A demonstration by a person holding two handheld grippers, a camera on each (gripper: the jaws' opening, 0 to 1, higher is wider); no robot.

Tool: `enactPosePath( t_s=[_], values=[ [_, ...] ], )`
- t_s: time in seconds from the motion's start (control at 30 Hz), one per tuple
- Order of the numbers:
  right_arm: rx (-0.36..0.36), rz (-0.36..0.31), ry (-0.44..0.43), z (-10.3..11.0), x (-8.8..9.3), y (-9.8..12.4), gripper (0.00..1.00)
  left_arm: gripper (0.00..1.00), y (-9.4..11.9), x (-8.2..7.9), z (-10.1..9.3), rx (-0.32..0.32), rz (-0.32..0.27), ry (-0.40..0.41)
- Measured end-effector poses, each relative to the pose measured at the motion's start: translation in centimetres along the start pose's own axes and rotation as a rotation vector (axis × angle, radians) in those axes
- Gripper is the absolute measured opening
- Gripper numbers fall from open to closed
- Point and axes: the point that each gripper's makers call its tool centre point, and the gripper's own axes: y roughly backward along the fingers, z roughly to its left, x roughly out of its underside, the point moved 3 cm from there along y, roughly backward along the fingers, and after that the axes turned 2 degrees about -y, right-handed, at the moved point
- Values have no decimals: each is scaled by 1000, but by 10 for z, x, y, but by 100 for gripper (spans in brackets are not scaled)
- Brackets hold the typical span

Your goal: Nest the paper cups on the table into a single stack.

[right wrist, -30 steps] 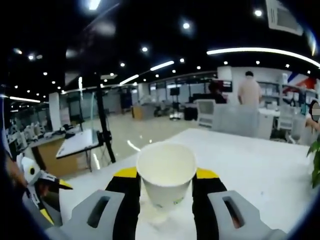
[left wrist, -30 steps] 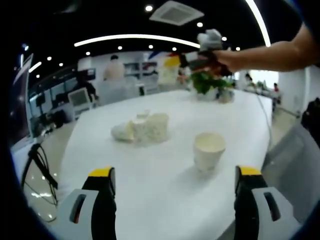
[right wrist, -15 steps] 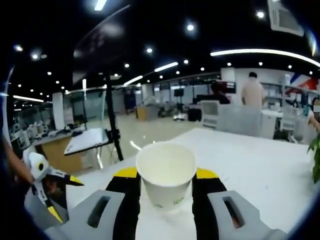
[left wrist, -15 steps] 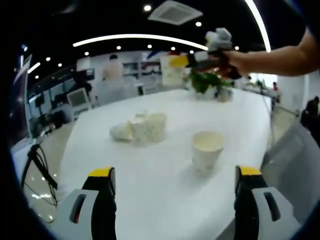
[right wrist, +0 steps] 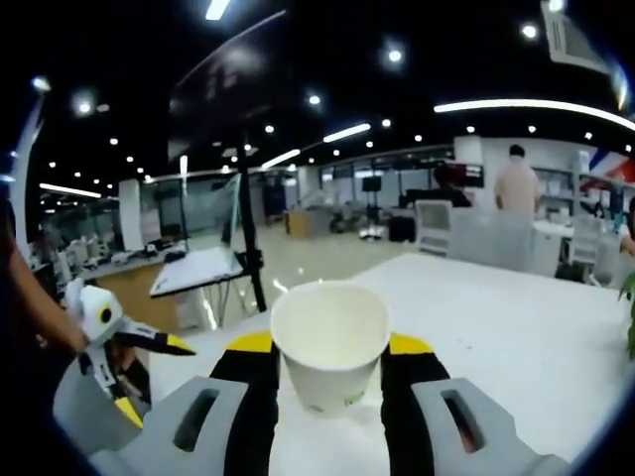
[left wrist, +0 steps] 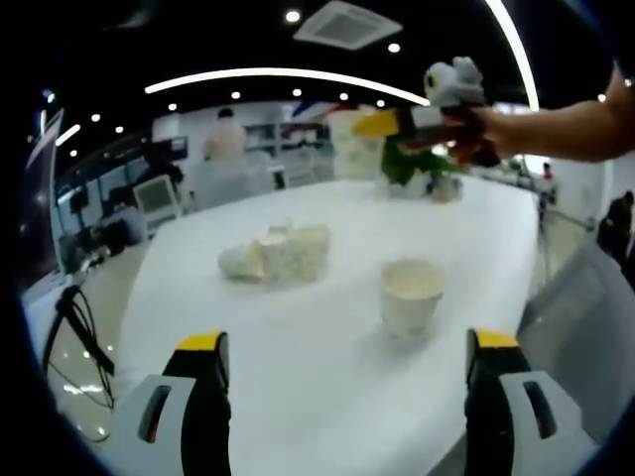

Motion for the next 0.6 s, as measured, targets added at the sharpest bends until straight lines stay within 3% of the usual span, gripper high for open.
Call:
enactPosePath(
  t_s=[0.6],
  values=[
    [-67,-13,55,54,25,20,37,99,0,2,-2,4,7,-6]
  ],
)
